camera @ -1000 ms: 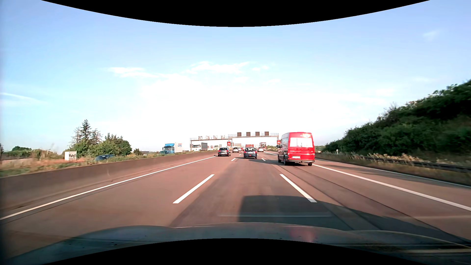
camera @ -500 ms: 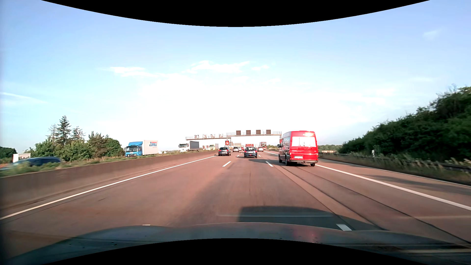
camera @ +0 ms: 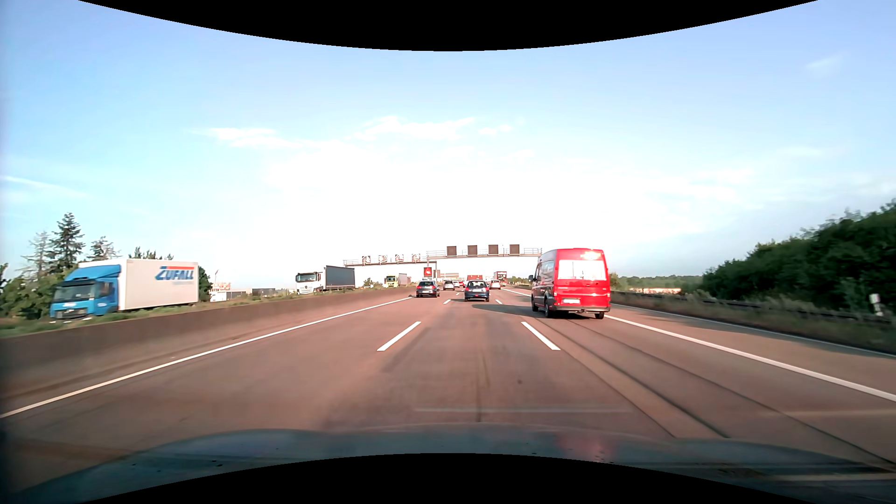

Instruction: Follow the waypoints while adhering to traffic rules and regulations

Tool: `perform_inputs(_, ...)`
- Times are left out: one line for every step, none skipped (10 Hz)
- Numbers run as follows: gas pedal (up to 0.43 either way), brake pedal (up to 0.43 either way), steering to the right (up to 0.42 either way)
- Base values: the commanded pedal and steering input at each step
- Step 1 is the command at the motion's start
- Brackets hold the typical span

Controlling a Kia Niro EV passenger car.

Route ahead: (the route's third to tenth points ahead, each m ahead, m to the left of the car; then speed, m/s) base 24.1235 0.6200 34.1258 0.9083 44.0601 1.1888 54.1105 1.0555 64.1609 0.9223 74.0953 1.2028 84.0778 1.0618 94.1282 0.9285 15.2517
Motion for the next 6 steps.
perform_inputs(0.110,0.000,-0.005)
perform_inputs(0.118,0.000,-0.005)
perform_inputs(0.118,0.000,-0.005)
perform_inputs(0.118,0.000,-0.005)
perform_inputs(0.130,0.000,-0.005)
perform_inputs(0.138,0.000,-0.005)
